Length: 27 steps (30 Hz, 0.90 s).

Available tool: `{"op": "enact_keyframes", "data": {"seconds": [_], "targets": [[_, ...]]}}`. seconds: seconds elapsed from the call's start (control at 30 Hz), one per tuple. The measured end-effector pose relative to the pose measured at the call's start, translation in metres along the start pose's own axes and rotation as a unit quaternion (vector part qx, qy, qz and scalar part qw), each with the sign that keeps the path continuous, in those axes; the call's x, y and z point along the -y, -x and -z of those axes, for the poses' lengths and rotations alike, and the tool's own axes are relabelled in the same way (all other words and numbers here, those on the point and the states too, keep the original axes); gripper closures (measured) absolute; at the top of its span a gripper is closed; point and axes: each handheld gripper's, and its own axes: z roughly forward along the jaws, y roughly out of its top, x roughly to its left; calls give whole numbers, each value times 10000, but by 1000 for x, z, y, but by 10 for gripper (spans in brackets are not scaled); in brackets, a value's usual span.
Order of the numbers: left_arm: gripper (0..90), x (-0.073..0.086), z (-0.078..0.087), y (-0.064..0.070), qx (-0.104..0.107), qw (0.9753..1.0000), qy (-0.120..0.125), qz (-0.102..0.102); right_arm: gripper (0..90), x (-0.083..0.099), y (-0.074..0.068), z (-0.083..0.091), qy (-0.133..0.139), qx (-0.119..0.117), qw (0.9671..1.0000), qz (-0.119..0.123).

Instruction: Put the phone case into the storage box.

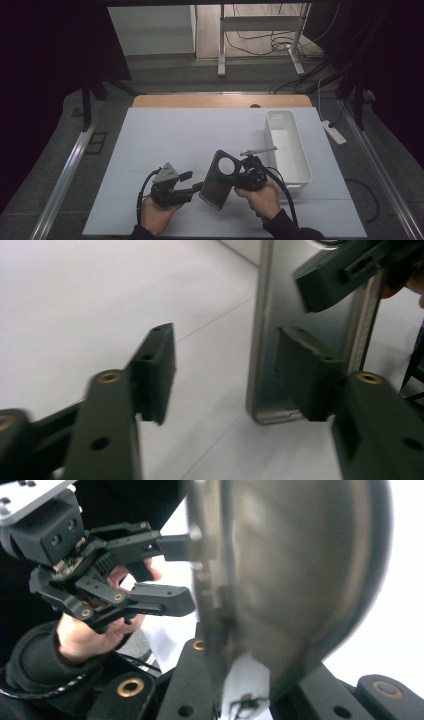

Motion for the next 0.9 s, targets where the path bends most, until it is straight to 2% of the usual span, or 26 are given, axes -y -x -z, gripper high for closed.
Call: {"op": "enact_keyframes", "data": {"seconds": [0.03,0.17,0.27,0.37,0.43,0.5,0.7,0.73,0.9], "targets": [[368,0,0,-3,63,10000,-7,63,852,0,0,0,12,27,10000,53],[209,-2,-2,-7,227,9994,-194,183,852,0,-2,3,-2,239,9993,302],[106,-3,0,-8,304,9994,-128,130,852,0,-3,5,-12,377,9980,515],[79,-4,2,-8,353,9993,-94,91,852,0,-4,7,-27,461,9968,656],[25,-4,3,-7,392,9991,-146,-16,852,0,-6,9,-31,527,9955,793],[15,-3,3,-6,366,9991,-199,-113,852,0,-6,10,-29,563,9948,848],[0,-3,0,-6,570,9977,-311,-204,851,0,-5,13,-40,557,9935,991],[0,-2,-2,-6,684,9967,-358,-265,851,-1,-5,15,-49,547,9930,1047],[0,1,-5,-7,815,9951,-404,-384,851,-1,-6,17,-44,461,9925,1134]]}}
